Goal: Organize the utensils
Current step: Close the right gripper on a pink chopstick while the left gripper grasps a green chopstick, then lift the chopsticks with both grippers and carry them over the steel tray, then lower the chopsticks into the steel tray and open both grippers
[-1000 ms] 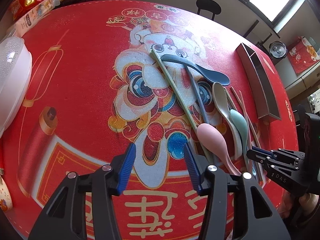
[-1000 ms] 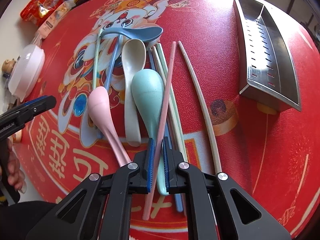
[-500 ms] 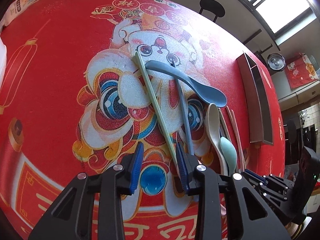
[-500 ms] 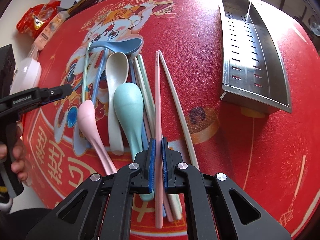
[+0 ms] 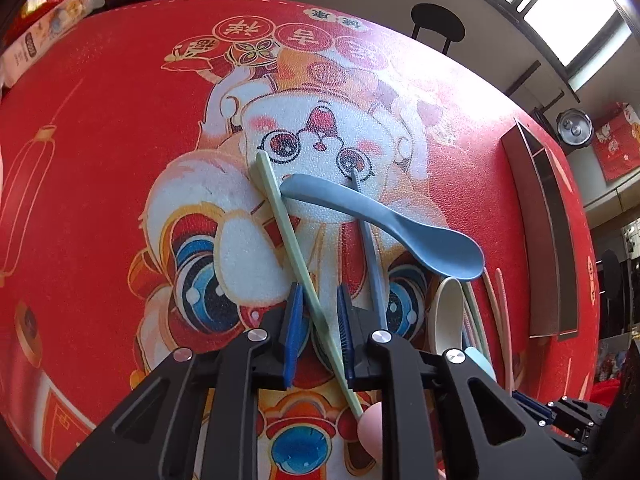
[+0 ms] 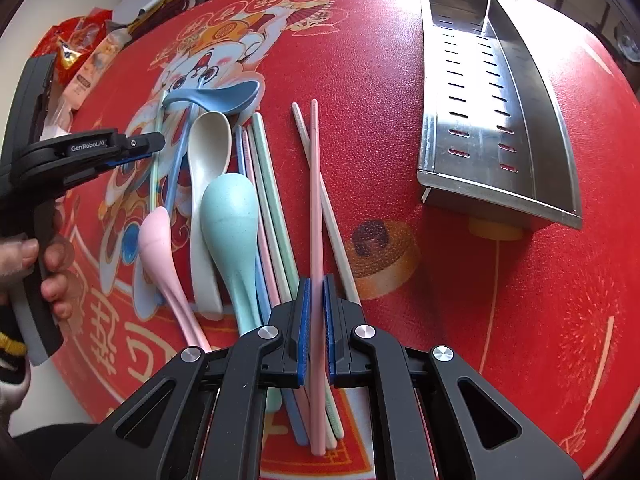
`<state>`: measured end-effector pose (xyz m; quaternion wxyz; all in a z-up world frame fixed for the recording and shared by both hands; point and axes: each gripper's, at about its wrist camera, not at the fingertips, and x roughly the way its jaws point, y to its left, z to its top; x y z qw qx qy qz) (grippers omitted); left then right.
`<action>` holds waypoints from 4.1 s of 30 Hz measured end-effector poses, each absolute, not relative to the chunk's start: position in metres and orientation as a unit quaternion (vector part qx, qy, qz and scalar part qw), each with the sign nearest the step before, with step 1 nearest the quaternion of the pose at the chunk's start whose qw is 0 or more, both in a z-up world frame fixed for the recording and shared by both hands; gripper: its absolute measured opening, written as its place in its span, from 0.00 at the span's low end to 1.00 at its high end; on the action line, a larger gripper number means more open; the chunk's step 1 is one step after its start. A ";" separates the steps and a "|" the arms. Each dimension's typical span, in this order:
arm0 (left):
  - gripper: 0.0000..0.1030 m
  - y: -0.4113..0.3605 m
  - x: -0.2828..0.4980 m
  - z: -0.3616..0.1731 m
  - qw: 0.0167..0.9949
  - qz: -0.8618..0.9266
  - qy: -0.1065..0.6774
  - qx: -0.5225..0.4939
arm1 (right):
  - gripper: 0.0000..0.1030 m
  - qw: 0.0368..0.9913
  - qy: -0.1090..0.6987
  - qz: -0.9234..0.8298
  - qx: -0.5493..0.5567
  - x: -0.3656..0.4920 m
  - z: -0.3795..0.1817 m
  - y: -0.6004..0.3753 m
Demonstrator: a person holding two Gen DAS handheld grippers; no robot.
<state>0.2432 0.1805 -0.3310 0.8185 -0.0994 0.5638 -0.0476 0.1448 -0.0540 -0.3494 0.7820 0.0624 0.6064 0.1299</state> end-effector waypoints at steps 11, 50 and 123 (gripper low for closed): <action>0.06 0.207 0.212 -0.333 0.797 -0.114 0.589 -0.066 | 0.06 0.781 0.607 0.128 0.076 0.146 -0.351 -0.055; 0.06 0.204 0.154 -0.334 0.829 -0.089 0.549 -0.055 | 0.07 0.792 0.597 0.115 0.054 0.150 -0.352 -0.048; 0.05 -0.020 0.310 -0.265 0.811 -0.228 0.516 -0.154 | 0.06 0.844 0.505 0.040 0.174 0.216 -0.295 -0.190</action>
